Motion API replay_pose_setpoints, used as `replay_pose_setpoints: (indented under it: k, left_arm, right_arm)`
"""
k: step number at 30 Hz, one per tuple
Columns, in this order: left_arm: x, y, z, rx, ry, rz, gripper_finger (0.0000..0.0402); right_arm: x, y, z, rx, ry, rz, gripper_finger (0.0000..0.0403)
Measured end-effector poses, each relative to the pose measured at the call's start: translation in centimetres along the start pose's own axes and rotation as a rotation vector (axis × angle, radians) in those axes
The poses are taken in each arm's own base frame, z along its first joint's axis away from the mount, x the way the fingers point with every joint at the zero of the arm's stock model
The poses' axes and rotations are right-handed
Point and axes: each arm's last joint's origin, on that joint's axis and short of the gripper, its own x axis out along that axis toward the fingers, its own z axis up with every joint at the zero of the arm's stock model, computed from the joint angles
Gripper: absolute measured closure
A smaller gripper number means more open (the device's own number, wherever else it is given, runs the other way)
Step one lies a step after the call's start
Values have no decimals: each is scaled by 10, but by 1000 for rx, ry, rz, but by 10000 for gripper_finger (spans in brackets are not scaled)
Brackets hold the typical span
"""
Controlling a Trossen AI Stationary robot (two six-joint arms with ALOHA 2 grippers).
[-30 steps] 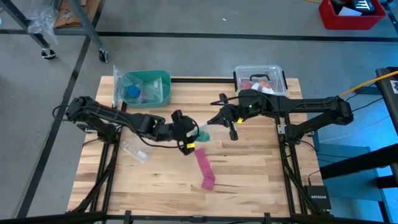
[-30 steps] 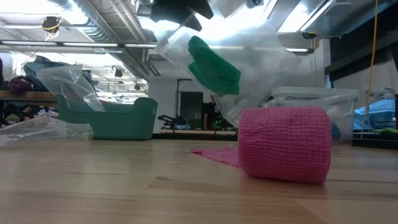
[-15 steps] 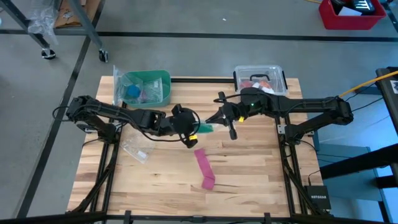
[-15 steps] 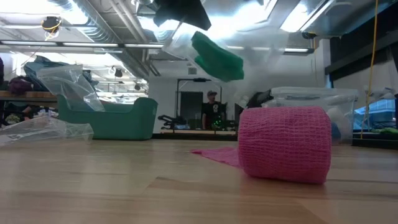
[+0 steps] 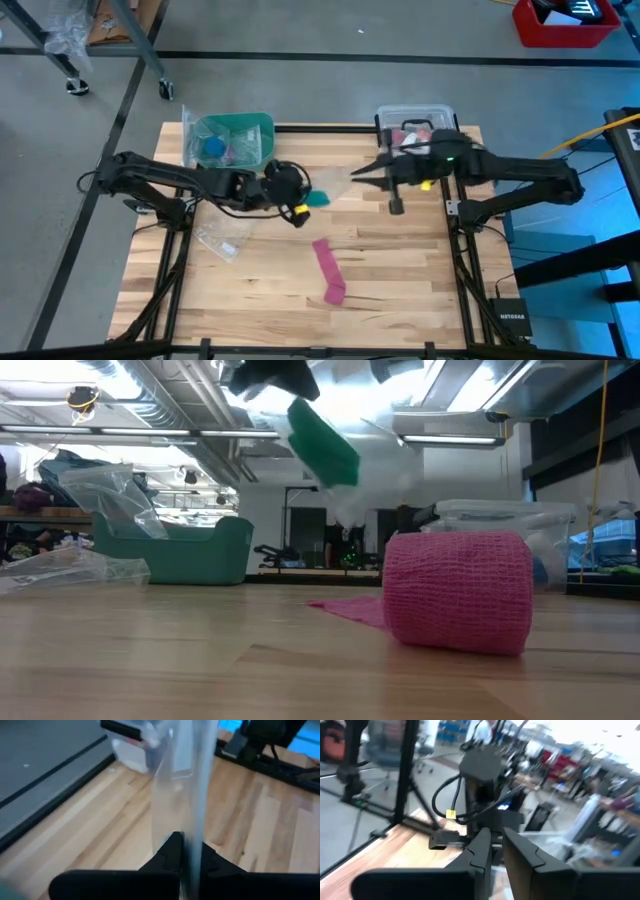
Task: Roll bandage
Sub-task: Put the transparent zip bag into the green bin
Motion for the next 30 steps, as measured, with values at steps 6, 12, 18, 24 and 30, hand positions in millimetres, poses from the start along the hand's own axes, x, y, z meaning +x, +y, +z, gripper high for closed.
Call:
replay_pose_setpoints:
  k: [6, 12, 18, 24, 30]
  left_arm:
    - [-33, 33, 16, -44, -49, 70, 402]
    - [-74, 83, 24, -165, -79, 209, 401]
    - [-100, 128, 15, -276, -13, 381, 401]
    - [-105, 156, 4, -320, 101, 554, 401]
    - [-94, 178, -3, -324, 158, 670, 401]
  right_arm:
    - [-39, -1, 22, -61, -61, -99, 352]
    - [-80, 2, 34, -87, -62, -174, 352]
    - [-110, 7, 34, -79, 5, -233, 352]
    - [-127, 11, 31, -73, 59, -258, 352]
    - [-133, 14, 27, -70, 97, -244, 352]
